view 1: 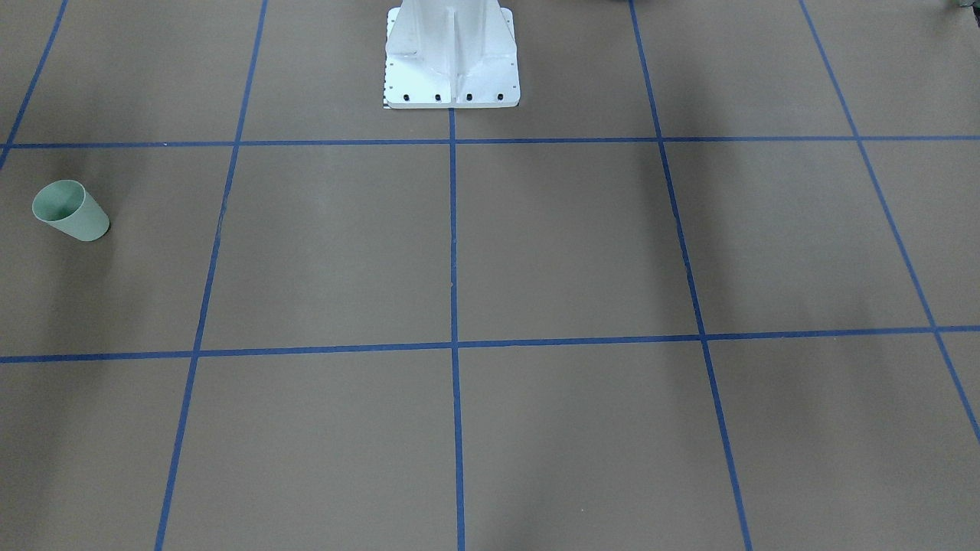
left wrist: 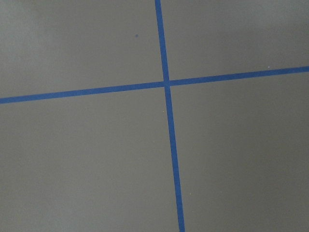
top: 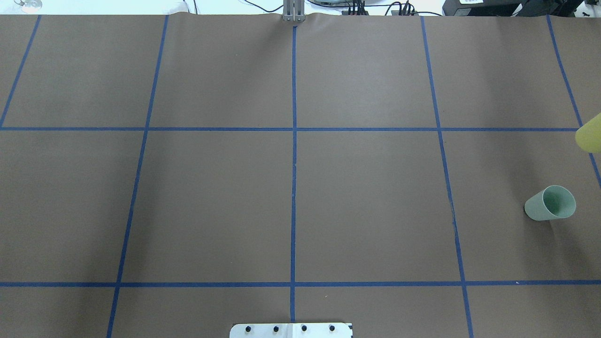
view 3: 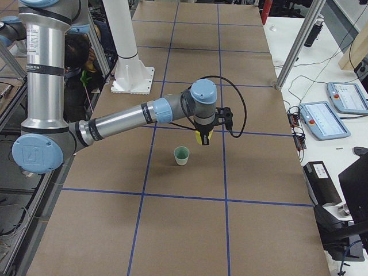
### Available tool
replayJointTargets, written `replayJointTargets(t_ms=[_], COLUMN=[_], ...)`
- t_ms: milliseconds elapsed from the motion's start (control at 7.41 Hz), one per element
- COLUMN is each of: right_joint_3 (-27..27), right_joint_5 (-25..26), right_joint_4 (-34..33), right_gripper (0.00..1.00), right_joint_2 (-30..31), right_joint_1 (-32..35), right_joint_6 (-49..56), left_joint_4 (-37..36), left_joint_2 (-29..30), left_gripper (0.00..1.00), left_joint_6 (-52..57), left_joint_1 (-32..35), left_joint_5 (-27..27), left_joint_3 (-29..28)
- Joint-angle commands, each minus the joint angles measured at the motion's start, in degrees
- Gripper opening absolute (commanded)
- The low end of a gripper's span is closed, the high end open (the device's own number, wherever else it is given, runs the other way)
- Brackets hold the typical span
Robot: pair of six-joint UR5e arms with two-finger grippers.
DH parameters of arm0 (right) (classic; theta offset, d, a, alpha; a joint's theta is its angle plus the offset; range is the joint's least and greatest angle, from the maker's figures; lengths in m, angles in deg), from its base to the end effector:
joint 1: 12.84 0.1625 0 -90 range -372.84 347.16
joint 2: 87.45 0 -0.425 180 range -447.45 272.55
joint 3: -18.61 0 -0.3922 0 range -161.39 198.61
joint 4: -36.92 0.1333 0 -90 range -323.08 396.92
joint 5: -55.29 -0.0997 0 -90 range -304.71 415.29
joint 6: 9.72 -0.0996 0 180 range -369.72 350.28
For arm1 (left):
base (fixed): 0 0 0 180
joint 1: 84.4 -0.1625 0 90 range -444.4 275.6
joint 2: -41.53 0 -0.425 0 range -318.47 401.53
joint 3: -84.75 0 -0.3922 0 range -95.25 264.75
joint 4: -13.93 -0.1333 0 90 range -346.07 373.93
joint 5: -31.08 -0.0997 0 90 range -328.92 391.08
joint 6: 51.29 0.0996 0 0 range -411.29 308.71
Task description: Transfer and stack yellow cup on green cup
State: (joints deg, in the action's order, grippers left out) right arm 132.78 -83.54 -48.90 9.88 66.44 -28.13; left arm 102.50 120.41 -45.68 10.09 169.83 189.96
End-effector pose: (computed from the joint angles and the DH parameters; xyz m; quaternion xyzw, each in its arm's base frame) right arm -0.0241 -0.4410 0.4958 0.0586 -0.4351 -0.0152 0.8983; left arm -0.0905 -0.4060 0.6125 0.0574 0.4091 0.0185 0.9105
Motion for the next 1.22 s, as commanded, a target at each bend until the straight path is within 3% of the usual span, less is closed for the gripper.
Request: replayJointTargets(t_ms=[0, 1080], right_joint_3=[-0.7, -4.8], right_joint_5=[0.3, 5.0], right_joint_4=[23.3, 25.4], right_gripper=[0.00, 0.00], right_joint_2=[9.7, 11.2], right_joint_1=[-7.3, -11.1], right_joint_6=[-17.0, -18.0], left_joint_4=[0.2, 0.3], left_joint_2=[-1.5, -1.6], left_gripper=[1.00, 1.00], left_joint_6=[0.0, 0.1], left_joint_1=[0.3, 0.3], left_joint_5=[0.4, 0.3], left_joint_3=[1.2, 1.3])
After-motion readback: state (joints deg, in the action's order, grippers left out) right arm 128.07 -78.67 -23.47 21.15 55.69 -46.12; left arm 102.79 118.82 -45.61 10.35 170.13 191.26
